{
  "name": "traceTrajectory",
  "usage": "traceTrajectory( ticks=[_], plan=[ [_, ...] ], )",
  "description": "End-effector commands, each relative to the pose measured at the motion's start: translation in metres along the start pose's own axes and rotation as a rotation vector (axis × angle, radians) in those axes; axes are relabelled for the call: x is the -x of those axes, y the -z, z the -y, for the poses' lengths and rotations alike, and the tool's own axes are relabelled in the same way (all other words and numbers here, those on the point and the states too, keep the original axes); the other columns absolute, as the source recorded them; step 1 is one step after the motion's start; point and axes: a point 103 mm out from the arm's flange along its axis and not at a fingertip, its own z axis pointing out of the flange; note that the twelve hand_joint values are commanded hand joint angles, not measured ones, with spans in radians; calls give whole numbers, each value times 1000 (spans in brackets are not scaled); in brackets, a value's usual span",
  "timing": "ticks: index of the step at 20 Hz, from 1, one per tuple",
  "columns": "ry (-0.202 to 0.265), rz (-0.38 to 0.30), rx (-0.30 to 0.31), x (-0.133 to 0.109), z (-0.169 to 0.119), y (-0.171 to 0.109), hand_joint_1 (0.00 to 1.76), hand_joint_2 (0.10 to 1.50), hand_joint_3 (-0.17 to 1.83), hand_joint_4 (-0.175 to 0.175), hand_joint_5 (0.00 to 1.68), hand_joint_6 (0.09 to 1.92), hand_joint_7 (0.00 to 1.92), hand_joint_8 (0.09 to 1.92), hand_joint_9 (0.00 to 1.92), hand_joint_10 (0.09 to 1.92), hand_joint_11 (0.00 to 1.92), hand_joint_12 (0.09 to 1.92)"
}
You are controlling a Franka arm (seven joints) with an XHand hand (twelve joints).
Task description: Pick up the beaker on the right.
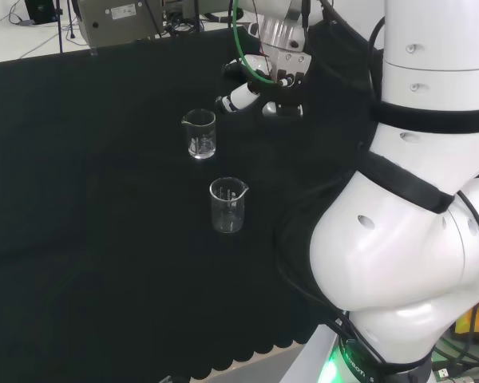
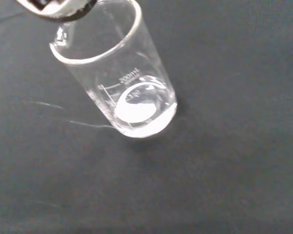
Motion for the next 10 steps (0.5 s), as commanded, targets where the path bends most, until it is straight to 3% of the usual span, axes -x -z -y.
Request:
traceTrajectory(
  ticks=[1,7,10],
  plan=[
    [118,-163,32,6,-11,-27,799,619,601,-6,338,87,124,577,290,593,49,1377],
    [191,-200,-30,7,-15,-46,830,603,603,-7,315,87,115,573,276,588,9,1368],
    [191,-199,-77,8,-18,-53,833,594,609,-3,278,87,77,556,236,575,0,1338]
  ],
)
